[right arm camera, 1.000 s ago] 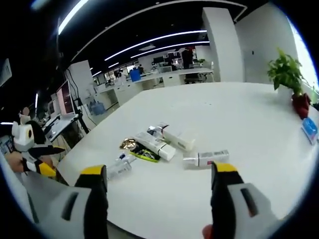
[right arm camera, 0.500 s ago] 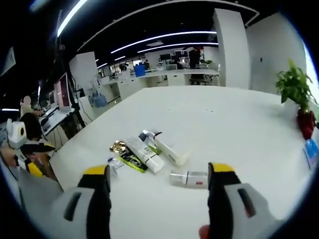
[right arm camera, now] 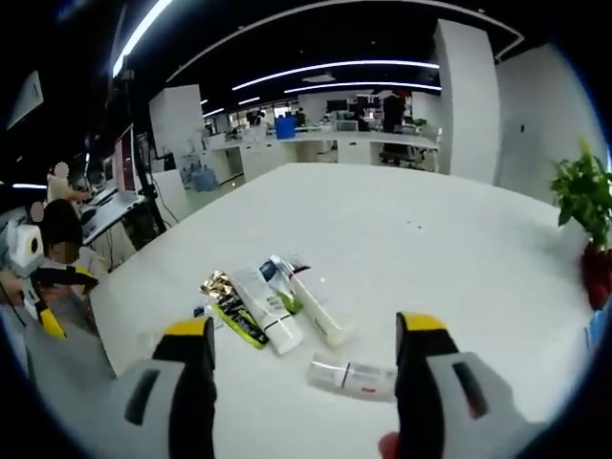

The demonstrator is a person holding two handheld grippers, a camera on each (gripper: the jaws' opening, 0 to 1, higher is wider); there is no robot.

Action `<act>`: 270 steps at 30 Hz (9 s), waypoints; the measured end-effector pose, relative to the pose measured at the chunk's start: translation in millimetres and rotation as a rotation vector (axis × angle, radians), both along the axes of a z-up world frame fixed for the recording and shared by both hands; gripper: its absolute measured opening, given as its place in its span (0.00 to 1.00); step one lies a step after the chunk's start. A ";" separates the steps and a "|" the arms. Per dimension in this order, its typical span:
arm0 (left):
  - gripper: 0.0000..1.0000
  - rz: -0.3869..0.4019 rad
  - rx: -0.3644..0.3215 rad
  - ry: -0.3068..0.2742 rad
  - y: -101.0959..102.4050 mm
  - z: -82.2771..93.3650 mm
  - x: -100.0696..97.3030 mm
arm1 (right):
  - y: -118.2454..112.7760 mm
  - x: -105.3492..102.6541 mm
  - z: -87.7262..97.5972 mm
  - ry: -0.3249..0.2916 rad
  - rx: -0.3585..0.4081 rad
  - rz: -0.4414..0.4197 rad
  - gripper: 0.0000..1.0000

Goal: Arrange the skincare products in the storage area until every visible bottle or jar stands upright without overlapping.

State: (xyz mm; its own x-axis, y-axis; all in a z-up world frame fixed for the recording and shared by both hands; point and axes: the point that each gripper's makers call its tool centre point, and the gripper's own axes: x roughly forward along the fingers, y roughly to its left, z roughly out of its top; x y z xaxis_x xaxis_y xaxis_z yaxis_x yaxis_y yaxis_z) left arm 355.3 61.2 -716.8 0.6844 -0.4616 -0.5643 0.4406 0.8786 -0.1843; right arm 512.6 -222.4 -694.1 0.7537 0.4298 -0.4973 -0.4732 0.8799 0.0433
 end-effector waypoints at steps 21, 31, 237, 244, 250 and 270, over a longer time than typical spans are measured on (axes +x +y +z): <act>0.97 0.009 0.001 0.025 1.2 -4.8 -0.2 | 16.0 57.2 -26.7 0.056 -0.134 0.145 0.68; 0.97 0.025 -0.008 0.033 3.0 -5.1 0.5 | 32.0 78.2 -48.6 0.118 -0.190 0.230 0.64; 0.92 -0.023 0.068 -0.041 3.0 -1.4 -0.2 | -12.4 -14.4 -49.7 -0.005 -0.130 -0.192 0.49; 0.92 -0.023 0.069 -0.047 3.2 -0.7 -0.3 | -5.3 -34.5 -42.9 0.007 -0.077 -0.173 0.57; 0.92 -0.023 0.070 -0.054 3.2 0.4 0.2 | -6.1 -51.7 -40.4 0.028 -0.034 -0.187 0.62; 0.92 -0.019 0.075 -0.066 -0.3 5.5 -1.7 | 6.9 -93.6 -12.8 0.008 0.066 -0.135 0.70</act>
